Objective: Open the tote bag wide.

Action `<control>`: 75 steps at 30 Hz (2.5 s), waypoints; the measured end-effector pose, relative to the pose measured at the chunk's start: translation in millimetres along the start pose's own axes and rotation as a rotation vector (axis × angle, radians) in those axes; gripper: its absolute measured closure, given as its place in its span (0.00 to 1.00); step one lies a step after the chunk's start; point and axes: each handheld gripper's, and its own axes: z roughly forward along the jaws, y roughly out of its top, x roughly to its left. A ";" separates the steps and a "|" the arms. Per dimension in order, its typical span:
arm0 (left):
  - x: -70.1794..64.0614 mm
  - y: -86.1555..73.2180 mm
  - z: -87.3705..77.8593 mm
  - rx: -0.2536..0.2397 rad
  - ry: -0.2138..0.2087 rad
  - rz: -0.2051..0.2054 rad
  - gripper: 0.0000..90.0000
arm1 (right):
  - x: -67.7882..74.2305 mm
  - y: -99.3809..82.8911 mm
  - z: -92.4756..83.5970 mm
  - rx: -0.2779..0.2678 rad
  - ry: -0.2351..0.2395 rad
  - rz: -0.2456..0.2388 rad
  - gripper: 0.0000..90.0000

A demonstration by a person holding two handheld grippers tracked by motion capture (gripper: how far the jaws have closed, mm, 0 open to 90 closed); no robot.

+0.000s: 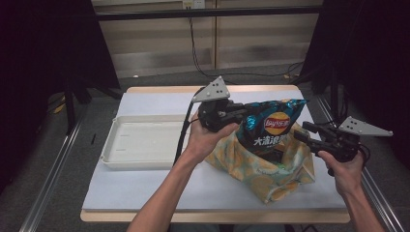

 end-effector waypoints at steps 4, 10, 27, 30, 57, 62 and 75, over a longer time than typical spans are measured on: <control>3.1 3.5 -2.8 -0.005 -0.004 -0.006 1.00 | 8.9 1.9 -4.4 -0.009 0.009 -0.035 0.44; 1.5 17.3 -5.1 -0.006 0.009 0.021 1.00 | 20.5 5.5 -14.1 -0.023 0.029 -0.044 0.38; 4.5 53.5 -12.4 -0.085 0.030 0.025 1.00 | 27.6 -0.6 -21.2 -0.041 0.036 -0.040 0.33; 4.2 59.5 -8.0 -0.096 0.037 0.025 1.00 | 27.8 -1.1 -19.8 -0.047 0.050 -0.033 0.32; 12.4 77.8 -62.3 -0.128 0.119 0.058 1.00 | 29.5 -2.1 -18.3 -0.033 0.055 -0.045 0.24; 14.4 77.9 -74.0 -0.117 0.132 0.069 1.00 | 30.7 -3.0 -15.4 -0.029 0.063 -0.052 0.24; 26.2 68.2 -111.6 -0.139 0.196 0.031 1.00 | 32.4 -2.9 -15.8 -0.032 0.066 -0.055 0.23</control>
